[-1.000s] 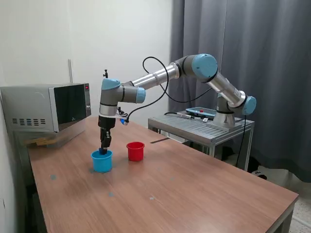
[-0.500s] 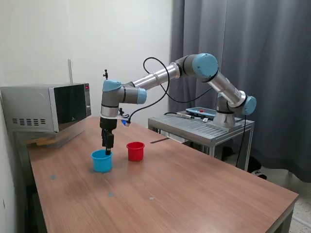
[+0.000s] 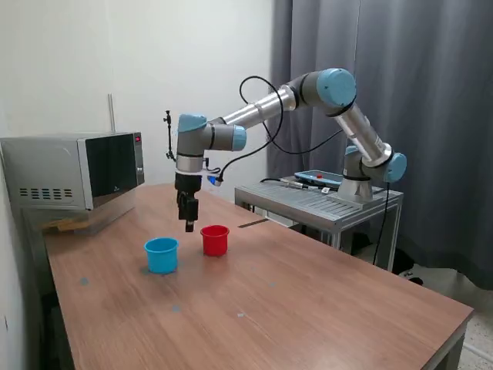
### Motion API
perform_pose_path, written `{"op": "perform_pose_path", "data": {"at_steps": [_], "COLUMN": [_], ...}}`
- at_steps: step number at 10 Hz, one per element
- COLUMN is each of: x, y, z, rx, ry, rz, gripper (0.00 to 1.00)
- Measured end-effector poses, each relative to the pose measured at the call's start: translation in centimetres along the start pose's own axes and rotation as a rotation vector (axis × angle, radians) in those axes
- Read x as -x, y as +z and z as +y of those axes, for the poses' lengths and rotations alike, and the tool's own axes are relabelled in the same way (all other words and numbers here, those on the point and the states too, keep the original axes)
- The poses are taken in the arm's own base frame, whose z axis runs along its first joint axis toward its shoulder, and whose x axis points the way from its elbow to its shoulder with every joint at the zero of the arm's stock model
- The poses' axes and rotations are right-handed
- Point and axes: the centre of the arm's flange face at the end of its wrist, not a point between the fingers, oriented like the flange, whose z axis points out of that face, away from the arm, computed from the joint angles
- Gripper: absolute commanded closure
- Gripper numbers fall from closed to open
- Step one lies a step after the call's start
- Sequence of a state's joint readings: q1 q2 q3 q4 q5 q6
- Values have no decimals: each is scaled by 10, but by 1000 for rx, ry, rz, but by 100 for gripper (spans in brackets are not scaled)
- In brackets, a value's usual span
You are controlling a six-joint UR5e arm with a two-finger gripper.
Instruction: Place red objects in the red bin, and blue objects in the blue bin.
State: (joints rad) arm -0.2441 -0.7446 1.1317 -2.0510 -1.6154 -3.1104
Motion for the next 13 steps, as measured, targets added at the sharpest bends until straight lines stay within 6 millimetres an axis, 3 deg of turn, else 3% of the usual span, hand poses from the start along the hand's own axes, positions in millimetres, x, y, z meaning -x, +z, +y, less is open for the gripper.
{"op": "perform_pose_path", "data": {"at_steps": [2, 4, 6, 8, 10, 13], "x": [-12, -44, -76, -107, -112, -94], "y": [-28, -71, -143, -209, -240, -282], "z": [-29, -64, -103, -165, -227, -272], "rx": [-20, -54, -45, -85, -129, -93], "ry": [-25, -122, -215, -337, -400, -401], "rz": [5, 10, 16, 20, 21, 24], "gripper": [0, 0, 0, 0, 0, 0]}}
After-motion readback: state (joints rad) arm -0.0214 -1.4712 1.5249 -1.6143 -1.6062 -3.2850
